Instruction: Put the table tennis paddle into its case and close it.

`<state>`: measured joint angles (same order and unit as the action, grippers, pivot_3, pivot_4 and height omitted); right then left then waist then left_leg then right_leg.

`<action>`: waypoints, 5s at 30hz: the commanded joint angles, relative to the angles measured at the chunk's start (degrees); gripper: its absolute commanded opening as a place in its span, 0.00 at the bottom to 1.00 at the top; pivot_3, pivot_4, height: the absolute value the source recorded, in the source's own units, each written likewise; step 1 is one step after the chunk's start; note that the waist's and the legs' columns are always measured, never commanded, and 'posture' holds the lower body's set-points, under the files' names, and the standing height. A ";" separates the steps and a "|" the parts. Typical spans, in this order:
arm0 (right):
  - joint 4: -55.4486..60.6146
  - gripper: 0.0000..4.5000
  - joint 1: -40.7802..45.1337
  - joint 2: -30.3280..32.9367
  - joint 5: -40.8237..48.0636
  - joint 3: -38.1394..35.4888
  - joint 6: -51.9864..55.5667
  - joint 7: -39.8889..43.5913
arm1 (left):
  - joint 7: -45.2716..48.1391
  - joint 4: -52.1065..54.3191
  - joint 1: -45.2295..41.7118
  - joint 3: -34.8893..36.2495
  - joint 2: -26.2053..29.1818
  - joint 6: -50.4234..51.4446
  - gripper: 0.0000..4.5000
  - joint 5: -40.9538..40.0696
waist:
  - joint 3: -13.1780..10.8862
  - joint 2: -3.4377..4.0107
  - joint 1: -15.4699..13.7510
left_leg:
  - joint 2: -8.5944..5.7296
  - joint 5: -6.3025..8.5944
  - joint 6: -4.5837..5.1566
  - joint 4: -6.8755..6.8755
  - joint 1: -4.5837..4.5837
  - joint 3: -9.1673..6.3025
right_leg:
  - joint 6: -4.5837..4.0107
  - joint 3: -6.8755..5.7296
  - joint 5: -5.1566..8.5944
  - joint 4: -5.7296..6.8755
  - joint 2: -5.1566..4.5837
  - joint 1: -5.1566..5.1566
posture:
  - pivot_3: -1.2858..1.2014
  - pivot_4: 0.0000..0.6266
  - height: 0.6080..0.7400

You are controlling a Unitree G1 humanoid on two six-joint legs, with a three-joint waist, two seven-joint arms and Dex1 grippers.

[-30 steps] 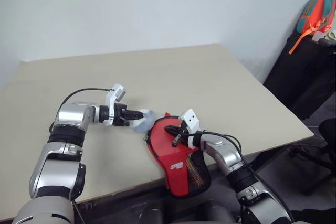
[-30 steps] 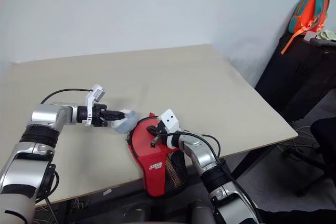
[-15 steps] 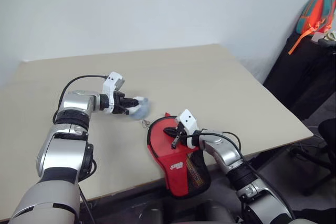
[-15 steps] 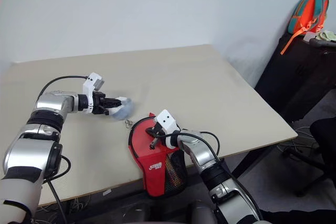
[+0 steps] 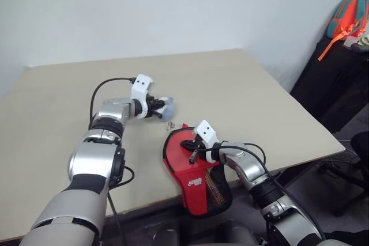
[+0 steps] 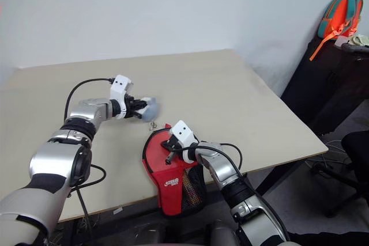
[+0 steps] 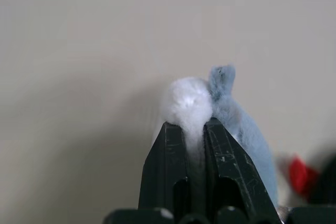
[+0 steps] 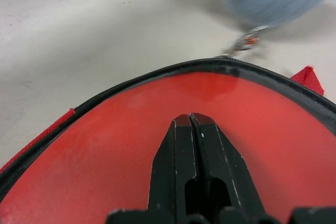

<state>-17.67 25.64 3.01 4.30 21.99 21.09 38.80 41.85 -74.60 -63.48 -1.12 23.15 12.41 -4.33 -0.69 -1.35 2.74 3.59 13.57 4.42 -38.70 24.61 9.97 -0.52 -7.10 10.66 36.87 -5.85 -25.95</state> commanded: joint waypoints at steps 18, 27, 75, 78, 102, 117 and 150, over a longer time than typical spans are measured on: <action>-2.56 0.00 -3.62 1.03 -1.68 2.24 3.64 0.50 | 1.64 0.79 -4.21 -0.50 -13.58 -12.06 0.00 5.99 | 0.01 0.04 -0.05 | -0.01 0.16 0.12 -0.20 -0.02 -0.18 | 0.07 -0.11 0.05 -0.01 -0.01 0.18 | 0.52 0.00 0.81; 3.32 0.00 -6.04 5.56 -0.73 2.05 7.16 3.70 | 29.96 5.53 2.37 -5.96 -9.81 -12.52 0.00 7.69 | 0.02 0.29 -0.04 | 0.04 0.58 0.35 -0.62 -0.02 -0.21 | 0.19 -0.13 0.17 0.00 -0.04 0.29 | 0.52 0.00 0.81; 24.58 0.00 7.51 21.88 13.08 -10.69 27.78 1.26 | 29.06 63.79 36.58 1.35 5.76 17.50 0.01 -13.07 | -1.13 1.47 -0.13 | -0.01 0.99 0.78 -1.28 0.11 -0.69 | 0.27 -0.29 0.36 -0.06 -0.15 0.49 | 0.52 0.00 0.81; 22.47 0.04 8.86 20.39 12.19 -9.28 26.77 1.07 | 27.64 64.87 38.80 1.87 6.54 17.69 0.00 -14.14 | -1.13 1.48 -0.13 | -0.03 0.99 0.77 -1.27 0.11 -0.68 | 0.28 -0.27 0.36 -0.06 -0.18 0.49 | 0.52 0.00 0.81; 19.87 0.99 12.32 16.32 10.14 -3.84 26.50 1.81 | 24.42 68.14 43.90 1.05 9.18 16.50 0.00 -17.36 | -1.15 1.51 -0.04 | 0.04 0.94 0.61 -0.91 0.11 -0.10 | 0.26 0.04 0.34 -0.02 -0.18 0.10 | 0.52 0.00 0.81; 4.69 0.70 15.76 11.06 3.94 -3.42 16.68 0.78 | 23.90 68.92 43.02 -1.28 8.14 15.92 0.00 -17.21 | -1.13 1.48 0.28 | 0.10 0.86 0.47 -0.65 0.11 0.46 | 0.25 0.38 0.32 0.11 -0.08 -0.13 | 0.52 0.00 0.81; -9.36 0.00 24.65 13.45 -0.31 -5.90 8.35 2.14 | 20.11 53.42 41.72 -13.58 0.46 -4.08 0.00 -3.34 | -1.04 1.59 0.14 | 0.09 0.77 0.36 -0.55 0.02 0.48 | 0.28 0.42 0.25 0.12 -0.06 -0.08 | 0.52 0.00 0.81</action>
<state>-27.49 47.90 14.89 5.25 18.24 30.98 41.12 61.83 -18.71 -22.75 -13.13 23.12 7.68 -9.70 -1.73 0.23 2.89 3.67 14.33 4.79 -39.25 24.63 10.45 -0.24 -6.69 10.91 37.00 -5.91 -26.01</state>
